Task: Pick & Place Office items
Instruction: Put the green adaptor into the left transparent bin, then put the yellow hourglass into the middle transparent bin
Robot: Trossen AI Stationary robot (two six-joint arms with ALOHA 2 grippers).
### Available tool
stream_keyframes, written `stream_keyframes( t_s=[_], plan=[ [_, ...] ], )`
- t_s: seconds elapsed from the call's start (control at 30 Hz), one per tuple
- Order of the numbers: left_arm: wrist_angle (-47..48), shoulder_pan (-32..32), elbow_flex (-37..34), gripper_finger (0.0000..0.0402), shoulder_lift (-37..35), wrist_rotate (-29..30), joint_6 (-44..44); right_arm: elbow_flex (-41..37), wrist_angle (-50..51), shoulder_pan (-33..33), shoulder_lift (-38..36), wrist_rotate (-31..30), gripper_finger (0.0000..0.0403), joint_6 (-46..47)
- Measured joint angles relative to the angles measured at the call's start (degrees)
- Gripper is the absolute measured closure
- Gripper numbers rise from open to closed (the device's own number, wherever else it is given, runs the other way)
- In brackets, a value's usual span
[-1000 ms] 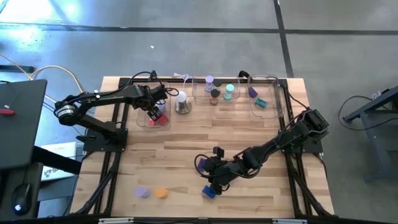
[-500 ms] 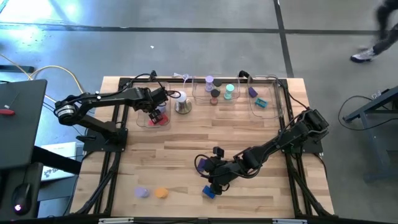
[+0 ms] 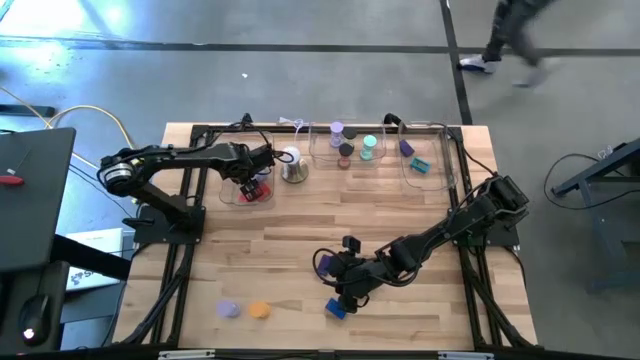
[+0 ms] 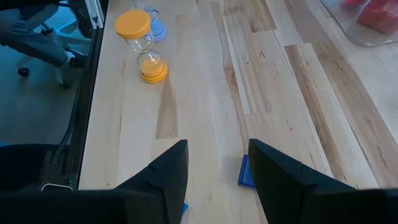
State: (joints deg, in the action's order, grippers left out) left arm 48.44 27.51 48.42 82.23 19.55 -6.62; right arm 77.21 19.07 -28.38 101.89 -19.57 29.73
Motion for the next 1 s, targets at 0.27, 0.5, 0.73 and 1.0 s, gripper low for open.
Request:
stream_keyframes(
  t_s=[0.27, 0.5, 0.73, 1.0],
  plan=[
    [-0.45, 0.0, 0.0, 0.0109, 2.04, 1.78, -0.76, 0.0, 0.32, 0.0, 0.0, 0.0, 0.0247, 0.01],
    [-0.52, -0.28, 0.0, 0.0054, 2.04, 1.82, 0.06, 0.0, 0.37, 0.0, 0.0, -0.01, 0.0247, 0.0],
    [3.54, -0.5, 3.51, 0.0051, 1.83, 1.84, -0.69, 0.0, 0.35, 0.0, 0.0, -1.06, 0.0247, -0.21],
    [15.58, -2.41, 11.1, 0.0051, 1.29, 1.57, -4.77, 0.0, 1.16, 0.02, 0.0, -1.51, 0.0247, -1.15]
  ],
)
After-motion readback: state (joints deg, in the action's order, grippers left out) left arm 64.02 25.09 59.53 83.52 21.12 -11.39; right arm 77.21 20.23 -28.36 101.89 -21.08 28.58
